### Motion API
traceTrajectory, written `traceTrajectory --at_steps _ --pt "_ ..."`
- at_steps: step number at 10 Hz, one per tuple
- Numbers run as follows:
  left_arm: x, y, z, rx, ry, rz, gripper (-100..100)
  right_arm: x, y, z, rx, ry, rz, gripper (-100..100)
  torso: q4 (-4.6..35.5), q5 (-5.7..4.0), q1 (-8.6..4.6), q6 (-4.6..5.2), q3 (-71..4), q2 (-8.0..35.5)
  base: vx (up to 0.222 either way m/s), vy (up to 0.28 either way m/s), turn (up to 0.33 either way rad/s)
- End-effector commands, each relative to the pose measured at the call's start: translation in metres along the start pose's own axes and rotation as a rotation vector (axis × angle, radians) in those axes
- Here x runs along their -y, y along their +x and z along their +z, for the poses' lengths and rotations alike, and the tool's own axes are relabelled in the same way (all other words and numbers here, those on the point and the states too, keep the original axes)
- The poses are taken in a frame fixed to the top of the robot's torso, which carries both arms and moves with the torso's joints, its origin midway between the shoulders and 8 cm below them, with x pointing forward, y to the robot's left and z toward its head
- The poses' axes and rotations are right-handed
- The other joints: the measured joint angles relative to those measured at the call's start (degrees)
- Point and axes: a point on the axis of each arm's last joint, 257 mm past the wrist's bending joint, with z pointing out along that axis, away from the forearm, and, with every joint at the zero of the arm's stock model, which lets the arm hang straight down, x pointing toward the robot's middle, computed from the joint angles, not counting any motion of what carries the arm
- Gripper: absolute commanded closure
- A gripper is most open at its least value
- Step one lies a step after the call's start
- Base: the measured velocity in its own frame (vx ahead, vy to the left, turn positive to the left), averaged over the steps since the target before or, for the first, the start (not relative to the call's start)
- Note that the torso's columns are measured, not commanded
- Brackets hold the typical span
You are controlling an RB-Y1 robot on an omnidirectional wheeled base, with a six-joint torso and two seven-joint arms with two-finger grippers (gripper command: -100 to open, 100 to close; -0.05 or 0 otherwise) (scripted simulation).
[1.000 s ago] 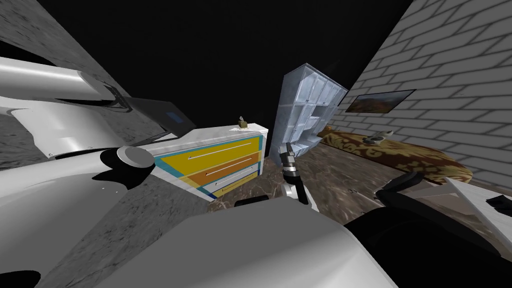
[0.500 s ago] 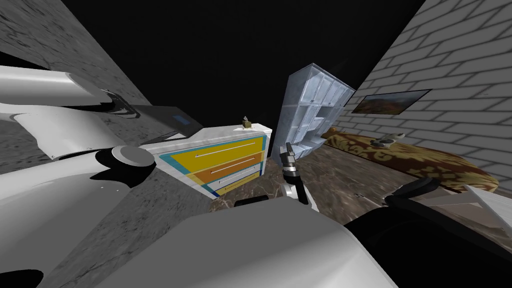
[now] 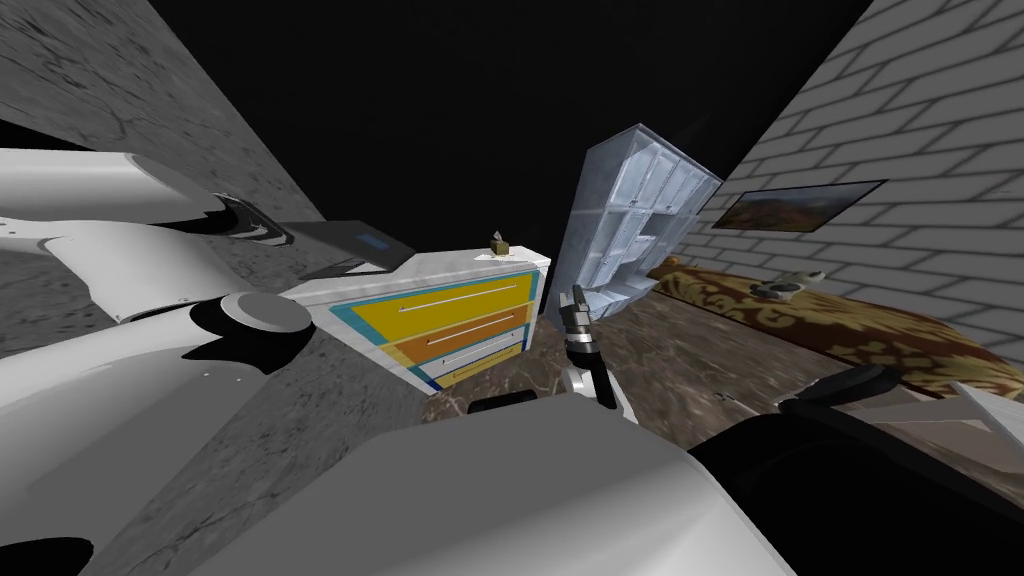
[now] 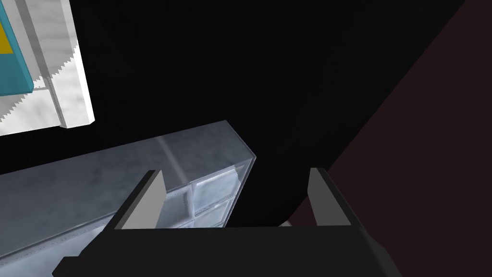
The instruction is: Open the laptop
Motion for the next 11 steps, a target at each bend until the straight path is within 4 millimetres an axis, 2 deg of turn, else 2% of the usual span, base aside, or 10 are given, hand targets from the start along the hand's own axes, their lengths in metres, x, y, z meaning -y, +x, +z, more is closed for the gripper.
traceTrajectory --at_steps 1,3,4,9,10,11 --pt "-0.025 0.003 0.010 -0.039 -0.045 -0.113 100 0.000 0.000 0.000 0.000 0.000 0.000 0 0.03 0.02 0.08 -0.06 0.07 0.11 -0.012 0.056 0.077" --pt "-0.041 0.006 0.016 -0.064 -0.076 -0.189 100 0.000 0.000 0.000 0.000 0.000 0.000 0 0.04 0.10 0.26 -0.09 0.11 0.17 -0.016 0.055 0.048" --pt "-0.026 0.002 0.007 -0.053 -0.068 -0.161 -100 0.000 0.000 0.000 0.000 0.000 0.000 0 0.06 0.06 0.21 -0.09 0.11 0.15 0.018 0.024 -0.016" --pt "0.010 -0.011 -0.021 -0.041 -0.064 -0.164 -100 0.000 0.000 0.000 0.000 0.000 0.000 0 0.02 0.01 0.04 -0.02 0.05 0.08 0.037 -0.005 -0.027" --pt "0.015 -0.013 -0.025 -0.040 -0.064 -0.166 -100 0.000 0.000 0.000 0.000 0.000 0.000 0 0.04 0.02 0.12 -0.07 0.07 0.09 0.040 -0.002 -0.032" --pt "0.011 -0.011 -0.020 -0.041 -0.066 -0.165 -100 0.000 0.000 0.000 0.000 0.000 0.000 0 0.03 0.06 0.18 -0.08 0.07 0.11 0.018 0.000 -0.005"
